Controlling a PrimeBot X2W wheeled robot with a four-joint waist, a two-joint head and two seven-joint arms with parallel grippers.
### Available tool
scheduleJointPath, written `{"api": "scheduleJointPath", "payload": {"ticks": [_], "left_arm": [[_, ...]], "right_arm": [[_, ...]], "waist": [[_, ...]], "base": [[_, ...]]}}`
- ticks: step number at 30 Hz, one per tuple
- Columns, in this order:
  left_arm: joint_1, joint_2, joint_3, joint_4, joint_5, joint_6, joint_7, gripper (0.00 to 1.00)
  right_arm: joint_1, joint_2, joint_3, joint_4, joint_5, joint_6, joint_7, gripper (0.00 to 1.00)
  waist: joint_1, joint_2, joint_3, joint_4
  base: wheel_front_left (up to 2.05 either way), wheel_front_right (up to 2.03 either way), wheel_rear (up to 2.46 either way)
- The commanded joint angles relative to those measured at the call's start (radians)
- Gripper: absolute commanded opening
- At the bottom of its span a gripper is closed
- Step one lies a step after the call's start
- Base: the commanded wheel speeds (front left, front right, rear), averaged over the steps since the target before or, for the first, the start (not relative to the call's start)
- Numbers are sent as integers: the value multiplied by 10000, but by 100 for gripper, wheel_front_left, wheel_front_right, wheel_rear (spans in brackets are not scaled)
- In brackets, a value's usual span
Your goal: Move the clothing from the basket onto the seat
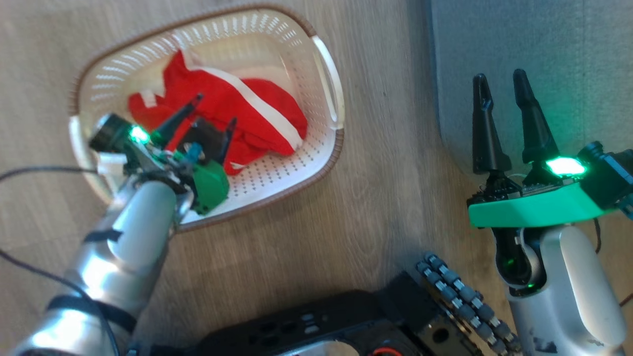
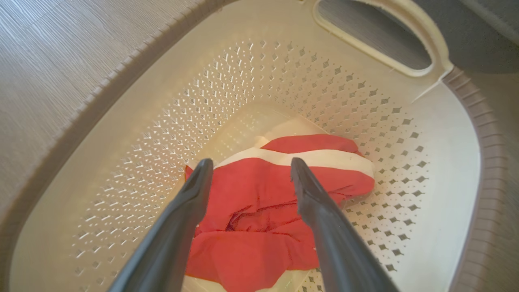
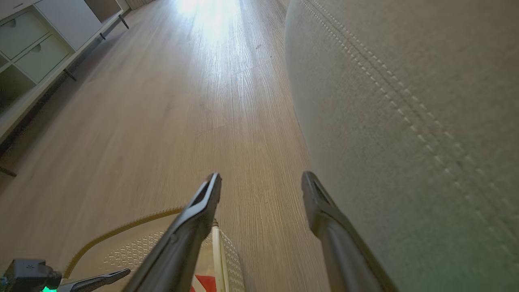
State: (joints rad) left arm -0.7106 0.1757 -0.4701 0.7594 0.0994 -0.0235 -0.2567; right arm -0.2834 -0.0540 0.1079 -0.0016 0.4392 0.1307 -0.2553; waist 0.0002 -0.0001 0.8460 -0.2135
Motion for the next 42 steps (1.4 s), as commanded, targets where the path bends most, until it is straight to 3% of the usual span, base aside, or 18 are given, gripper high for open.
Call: {"api": "scheduleJointPath", "payload": {"ticks": [1, 11, 20, 34, 42], "left_arm": [[-172, 269, 143, 126, 5, -8, -51, 100], [-1837, 224, -272, 2948, 70, 22, -51, 100], [-2882, 5, -606, 4793, 221, 356, 46, 100], [-3591, -59, -1717, 5297, 906, -60, 2422, 100], [-3669, 44, -1877, 5309, 890, 14, 3190, 100]], "right_arm": [[154, 36, 263, -371, 126, 0, -65, 100], [229, 37, 421, -590, 369, 0, -65, 100], [536, 37, 415, -815, 539, 0, -65, 100], [877, 37, 513, -1278, 543, 0, -65, 100], [1008, 37, 527, -1418, 549, 0, -65, 100]], "waist": [[-2, 1, 643, -421], [-2, 1, 1364, -734], [-2, 1, 1575, -926], [-2, 1, 1842, -1086], [-2, 1, 1916, -1075]], "base": [[0, 0, 0], [0, 0, 0], [0, 0, 0], [0, 0, 0], [0, 0, 0]]}}
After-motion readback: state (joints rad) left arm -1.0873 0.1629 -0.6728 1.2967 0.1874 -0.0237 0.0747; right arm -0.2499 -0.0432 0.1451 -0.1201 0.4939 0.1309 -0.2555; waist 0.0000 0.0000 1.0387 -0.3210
